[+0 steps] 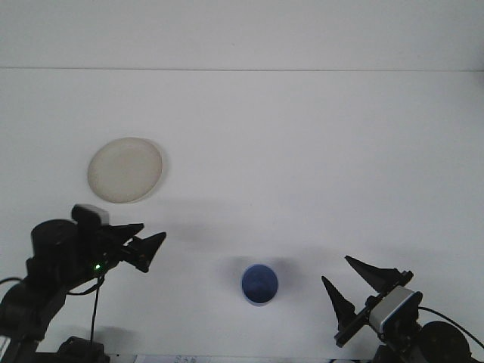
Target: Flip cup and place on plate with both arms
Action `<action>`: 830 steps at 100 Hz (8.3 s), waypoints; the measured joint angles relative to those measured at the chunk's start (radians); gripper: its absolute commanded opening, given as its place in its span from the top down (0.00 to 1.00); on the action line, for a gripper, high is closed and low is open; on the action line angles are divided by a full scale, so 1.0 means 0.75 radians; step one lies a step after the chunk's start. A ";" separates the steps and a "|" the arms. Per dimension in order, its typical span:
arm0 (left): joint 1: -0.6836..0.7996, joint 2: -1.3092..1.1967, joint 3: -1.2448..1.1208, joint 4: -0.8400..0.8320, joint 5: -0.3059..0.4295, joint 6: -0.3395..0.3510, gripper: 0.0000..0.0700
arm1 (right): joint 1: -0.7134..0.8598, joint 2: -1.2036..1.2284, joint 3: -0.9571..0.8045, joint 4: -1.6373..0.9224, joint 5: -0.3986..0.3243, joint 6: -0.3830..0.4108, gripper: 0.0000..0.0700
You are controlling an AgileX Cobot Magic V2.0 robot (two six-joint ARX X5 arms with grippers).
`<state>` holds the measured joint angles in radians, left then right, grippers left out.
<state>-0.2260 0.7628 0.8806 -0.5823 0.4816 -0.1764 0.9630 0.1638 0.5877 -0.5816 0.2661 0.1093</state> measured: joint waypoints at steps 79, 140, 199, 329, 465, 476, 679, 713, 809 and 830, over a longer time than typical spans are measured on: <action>-0.904 0.985 0.457 -0.085 -0.250 0.039 0.31 | 0.000 0.000 0.001 0.000 0.000 0.000 0.39; -0.958 1.097 0.527 -0.180 -0.340 0.049 0.98 | 0.000 0.000 0.000 0.000 0.000 0.000 0.39; -0.190 0.830 0.894 -0.513 -0.744 0.311 0.99 | 0.000 0.000 0.001 -0.001 0.000 0.000 0.39; 0.342 1.373 0.898 -0.143 -0.752 0.284 0.33 | 0.000 0.000 0.001 -0.006 0.000 0.000 0.39; -0.089 -0.602 -0.287 -0.067 -0.340 -0.130 0.98 | 0.000 0.000 0.000 -0.006 0.065 -0.001 0.99; -0.089 -0.611 -0.287 -0.047 -0.340 -0.134 0.98 | 0.000 0.000 0.001 -0.006 0.065 -0.001 0.99; 0.216 -1.011 -1.130 0.775 -0.843 0.247 0.98 | 0.000 0.000 0.000 -0.006 0.065 -0.001 0.99; 0.217 -1.011 -1.130 0.775 -0.843 0.247 0.98 | 0.001 0.000 0.001 -0.006 0.065 -0.001 0.99; 0.217 -1.011 -1.130 0.775 -0.843 0.247 0.98 | -1.298 -0.213 -0.764 0.614 -0.487 -0.035 0.99; 0.217 -1.011 -1.130 0.775 -0.843 0.247 0.98 | -1.298 -0.213 -0.764 0.617 -0.490 -0.035 0.99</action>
<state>-0.0635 0.0044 0.0330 -0.0010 -0.1509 0.0090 -0.0105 0.0040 0.0147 -0.1184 -0.1013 0.0834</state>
